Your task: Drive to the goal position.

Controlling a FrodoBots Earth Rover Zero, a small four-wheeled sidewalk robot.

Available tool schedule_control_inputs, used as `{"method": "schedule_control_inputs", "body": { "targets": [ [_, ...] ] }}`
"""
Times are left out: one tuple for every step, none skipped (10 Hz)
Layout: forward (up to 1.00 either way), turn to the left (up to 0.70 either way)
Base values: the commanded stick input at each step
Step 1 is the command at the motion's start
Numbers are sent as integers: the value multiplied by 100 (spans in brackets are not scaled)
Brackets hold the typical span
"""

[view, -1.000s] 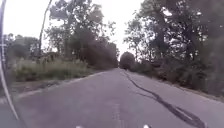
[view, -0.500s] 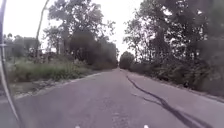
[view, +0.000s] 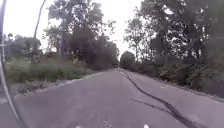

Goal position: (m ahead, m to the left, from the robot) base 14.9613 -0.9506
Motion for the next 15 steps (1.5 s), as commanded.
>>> {"method": "schedule_control_inputs", "body": {
  "targets": [
    [70,0],
    [70,0],
    [70,0],
    [70,0],
    [70,0],
    [70,0],
    [70,0],
    [70,0],
    [70,0],
    [70,0],
    [70,0],
    [70,0],
    [70,0],
    [70,0],
    [70,0]
  ]
}}
